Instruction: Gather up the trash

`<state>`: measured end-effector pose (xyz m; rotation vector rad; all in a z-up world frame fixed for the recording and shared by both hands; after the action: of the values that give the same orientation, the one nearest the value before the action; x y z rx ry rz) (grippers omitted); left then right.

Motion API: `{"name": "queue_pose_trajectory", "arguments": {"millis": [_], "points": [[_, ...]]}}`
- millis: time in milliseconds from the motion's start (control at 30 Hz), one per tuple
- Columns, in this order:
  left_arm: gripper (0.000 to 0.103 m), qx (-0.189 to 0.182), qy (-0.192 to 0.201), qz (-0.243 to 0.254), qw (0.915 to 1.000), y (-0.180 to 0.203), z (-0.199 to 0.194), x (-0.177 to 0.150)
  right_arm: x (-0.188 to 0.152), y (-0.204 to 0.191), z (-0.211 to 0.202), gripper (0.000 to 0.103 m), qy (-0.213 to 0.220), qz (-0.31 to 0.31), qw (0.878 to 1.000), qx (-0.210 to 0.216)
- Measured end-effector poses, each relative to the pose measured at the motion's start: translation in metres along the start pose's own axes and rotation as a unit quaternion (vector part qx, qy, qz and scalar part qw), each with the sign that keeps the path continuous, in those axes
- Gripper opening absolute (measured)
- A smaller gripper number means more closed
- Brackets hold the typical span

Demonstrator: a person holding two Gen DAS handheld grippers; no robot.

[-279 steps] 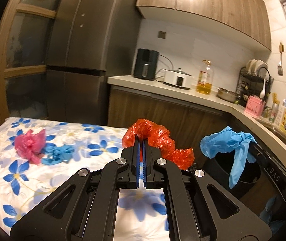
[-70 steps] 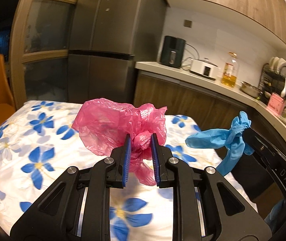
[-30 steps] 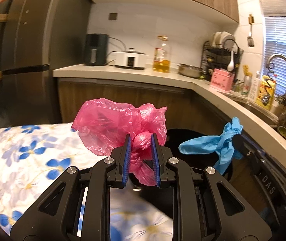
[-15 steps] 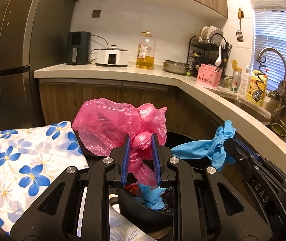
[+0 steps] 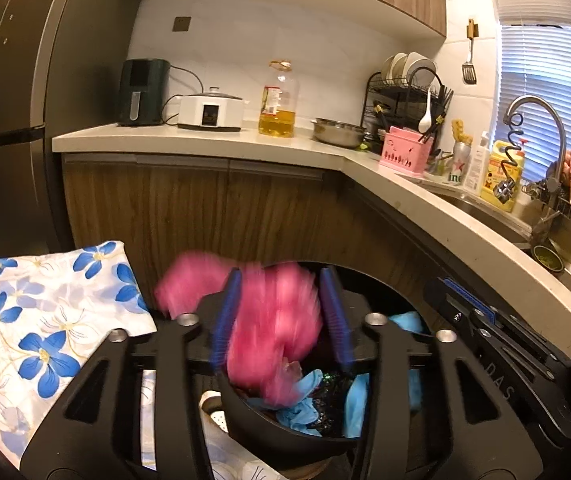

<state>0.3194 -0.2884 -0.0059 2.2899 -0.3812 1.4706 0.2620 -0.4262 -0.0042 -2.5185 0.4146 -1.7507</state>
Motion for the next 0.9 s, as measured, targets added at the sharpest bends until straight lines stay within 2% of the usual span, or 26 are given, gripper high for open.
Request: {"name": "queue_pose_trajectory", "arguments": {"millis": [100,133,167,233,333,367,533,667,733,900], "points": [[0.055,0.002,0.0,-0.007,1.0,-0.004,-0.001,0.001,-0.002,0.003,-0.002,0.027,-0.001,0.004,1.0,-0.008],[0.057,0.005,0.0,-0.012,0.9999,-0.006,-0.002,0.001,-0.002,0.004,-0.003,0.028,-0.001,0.005,1.0,-0.008],[0.063,0.007,0.001,-0.016,0.9998,-0.008,-0.003,0.002,-0.003,0.005,-0.004,0.032,-0.002,0.006,1.0,-0.01],[0.07,0.015,0.002,-0.024,0.9996,-0.015,-0.008,0.001,-0.003,0.005,-0.007,0.044,-0.003,0.004,1.0,-0.016],[0.08,0.036,0.003,-0.023,0.9991,-0.024,-0.019,-0.003,-0.005,0.002,-0.015,0.058,0.0,-0.001,1.0,-0.019],[0.084,0.051,0.002,-0.02,0.9985,-0.028,-0.024,-0.006,-0.005,0.001,-0.017,0.066,0.0,-0.003,1.0,-0.021],[0.089,0.101,-0.002,-0.018,0.9947,-0.045,-0.05,-0.016,-0.014,-0.013,-0.03,0.086,-0.01,-0.02,0.999,-0.025],[0.091,0.132,0.001,-0.011,0.9912,-0.055,-0.075,-0.022,-0.019,-0.023,-0.04,0.09,-0.02,-0.03,0.999,-0.029],[0.094,0.143,0.004,-0.008,0.9897,-0.059,-0.088,-0.025,-0.021,-0.027,-0.044,0.097,-0.024,-0.034,0.999,-0.03],[0.097,0.156,0.002,-0.011,0.9876,-0.067,-0.121,-0.032,-0.026,-0.041,-0.065,0.097,-0.022,-0.046,0.998,-0.037]]}}
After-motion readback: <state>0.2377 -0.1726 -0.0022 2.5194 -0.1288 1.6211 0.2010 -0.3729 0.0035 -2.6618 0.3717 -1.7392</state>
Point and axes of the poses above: each gripper's, at about its wrist camera, not at the fingertips, and z roughly the way its jaws point, y to its right, x to its top, the point moved 1 cm from there along z, roughly the way its jaws point, and after that the axes turned 2 degrees about -z, right-handed, at the moved point
